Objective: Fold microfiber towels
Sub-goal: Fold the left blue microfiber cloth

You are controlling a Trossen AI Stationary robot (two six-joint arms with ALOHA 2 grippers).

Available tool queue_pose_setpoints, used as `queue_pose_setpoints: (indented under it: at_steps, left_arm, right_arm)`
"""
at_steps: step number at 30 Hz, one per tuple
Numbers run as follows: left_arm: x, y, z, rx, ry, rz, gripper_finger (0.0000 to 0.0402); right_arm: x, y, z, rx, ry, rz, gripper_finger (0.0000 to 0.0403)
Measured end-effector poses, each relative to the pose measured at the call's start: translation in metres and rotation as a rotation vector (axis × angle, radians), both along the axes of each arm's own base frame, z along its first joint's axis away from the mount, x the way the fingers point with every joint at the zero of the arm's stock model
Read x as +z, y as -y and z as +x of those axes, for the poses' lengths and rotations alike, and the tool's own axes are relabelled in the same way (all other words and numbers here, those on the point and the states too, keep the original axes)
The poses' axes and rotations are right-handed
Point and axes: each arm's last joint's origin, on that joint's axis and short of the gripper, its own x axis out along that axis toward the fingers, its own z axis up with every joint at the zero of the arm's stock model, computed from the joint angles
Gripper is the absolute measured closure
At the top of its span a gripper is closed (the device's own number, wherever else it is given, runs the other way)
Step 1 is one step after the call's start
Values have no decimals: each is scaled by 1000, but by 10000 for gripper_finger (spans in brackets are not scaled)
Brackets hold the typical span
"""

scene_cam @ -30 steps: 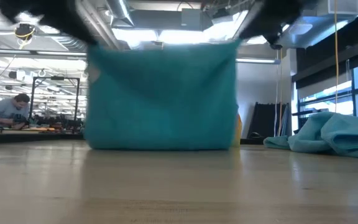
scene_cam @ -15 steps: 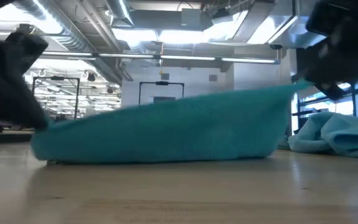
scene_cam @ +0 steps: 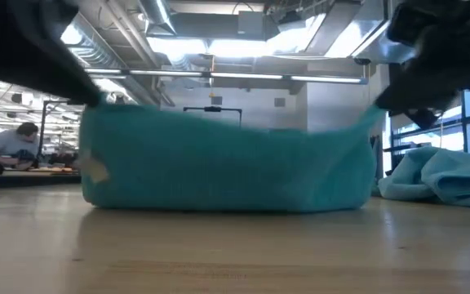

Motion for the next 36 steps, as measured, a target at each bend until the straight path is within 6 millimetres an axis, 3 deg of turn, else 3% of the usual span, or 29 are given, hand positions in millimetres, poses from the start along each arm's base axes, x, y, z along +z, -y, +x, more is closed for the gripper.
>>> queue_pose_setpoints:
  at_steps: [7, 15, 18, 26, 36]
  left_arm:
    - [15, -39, -2, 151, -70, 57, 401]
    - [-11, -83, -1, 304, -156, 71, 401]
    - [-18, -90, 0, 337, -95, 77, 401]
    - [-42, -120, -4, 409, -140, 45, 401]
    - [-48, -134, -1, 462, -116, 22, 401]
  right_arm:
    - [6, 45, 11, -146, -9, -86, 403]
    - [4, 86, 21, -273, -56, -164, 403]
    - [2, 96, 21, -308, -83, -176, 403]
    - [-12, 120, 16, -412, -130, -171, 403]
    - [-37, 132, 23, -411, -104, -123, 381]
